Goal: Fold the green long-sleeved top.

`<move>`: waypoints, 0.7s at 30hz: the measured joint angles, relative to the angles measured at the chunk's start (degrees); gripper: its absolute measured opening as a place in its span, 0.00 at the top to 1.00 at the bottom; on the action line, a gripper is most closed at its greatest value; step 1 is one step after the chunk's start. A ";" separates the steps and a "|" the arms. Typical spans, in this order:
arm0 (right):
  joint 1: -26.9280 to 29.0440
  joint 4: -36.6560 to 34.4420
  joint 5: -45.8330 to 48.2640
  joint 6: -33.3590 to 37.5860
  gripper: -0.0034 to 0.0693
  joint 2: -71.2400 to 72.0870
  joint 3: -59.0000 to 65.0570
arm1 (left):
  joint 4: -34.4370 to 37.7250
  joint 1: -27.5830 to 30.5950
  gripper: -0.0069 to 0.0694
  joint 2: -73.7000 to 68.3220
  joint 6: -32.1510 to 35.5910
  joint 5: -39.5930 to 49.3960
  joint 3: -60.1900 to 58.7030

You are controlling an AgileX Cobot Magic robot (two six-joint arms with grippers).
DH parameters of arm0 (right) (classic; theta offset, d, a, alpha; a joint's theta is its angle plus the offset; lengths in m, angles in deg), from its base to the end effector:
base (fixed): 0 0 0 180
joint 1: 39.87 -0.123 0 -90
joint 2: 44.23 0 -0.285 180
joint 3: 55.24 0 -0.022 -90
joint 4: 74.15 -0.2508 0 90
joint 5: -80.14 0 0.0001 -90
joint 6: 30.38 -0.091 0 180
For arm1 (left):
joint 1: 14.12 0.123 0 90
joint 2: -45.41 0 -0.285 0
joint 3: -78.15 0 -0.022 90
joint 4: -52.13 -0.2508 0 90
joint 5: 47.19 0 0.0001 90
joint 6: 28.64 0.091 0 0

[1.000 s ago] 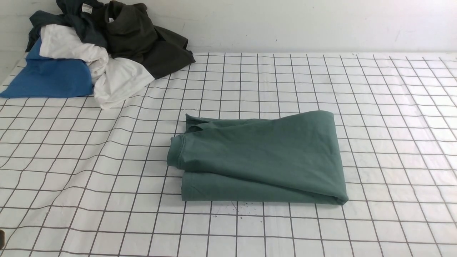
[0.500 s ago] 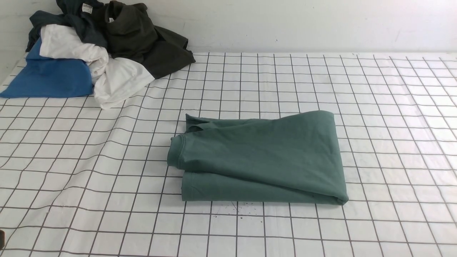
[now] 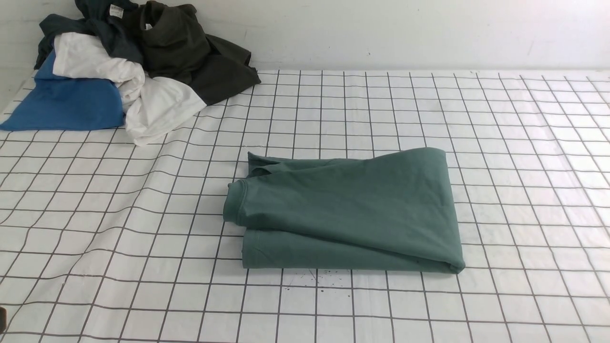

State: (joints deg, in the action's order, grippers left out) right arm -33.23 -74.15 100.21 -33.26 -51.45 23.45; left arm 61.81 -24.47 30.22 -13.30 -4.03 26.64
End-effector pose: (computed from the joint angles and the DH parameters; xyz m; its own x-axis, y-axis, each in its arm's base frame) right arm 0.0530 -0.0062 0.1735 -0.2673 0.0817 -0.9601 0.1292 0.9904 0.0483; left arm 0.0294 -0.0160 0.2869 -0.2833 0.1966 -0.9387 0.3292 0.9392 0.0974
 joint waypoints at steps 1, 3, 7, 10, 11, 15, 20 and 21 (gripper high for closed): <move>0.00 0.00 0.00 0.00 0.97 0.00 0.00 | 0.00 0.00 0.92 0.00 0.00 0.00 0.00; 0.00 0.00 0.00 0.00 0.97 0.00 0.00 | 0.00 0.00 0.92 0.00 0.00 0.00 0.00; 0.00 0.00 0.05 0.00 0.97 0.00 0.00 | 0.05 0.00 0.92 0.00 0.00 -1.12 -1.07; 0.00 0.00 0.05 0.00 0.97 0.00 0.00 | -0.26 0.43 0.92 0.34 0.00 -7.75 -5.46; 0.00 0.00 0.05 0.00 0.97 0.00 0.00 | -0.44 0.86 0.92 0.66 -0.15 -9.89 -6.66; 0.00 0.00 0.05 0.00 0.97 0.00 0.00 | -3.53 4.91 0.92 3.59 -3.37 -25.17 -15.59; 0.00 0.00 0.05 0.00 0.97 0.00 0.00 | -9.68 10.71 0.92 7.87 -10.98 -30.37 -23.66; 0.00 0.00 0.05 0.00 0.97 0.00 0.00 | -10.35 11.55 0.92 7.97 -13.08 -30.42 -25.40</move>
State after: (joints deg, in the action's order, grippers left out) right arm -33.23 -74.15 100.26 -33.26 -51.45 23.45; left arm 51.46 -12.92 38.20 -26.38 -34.45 1.24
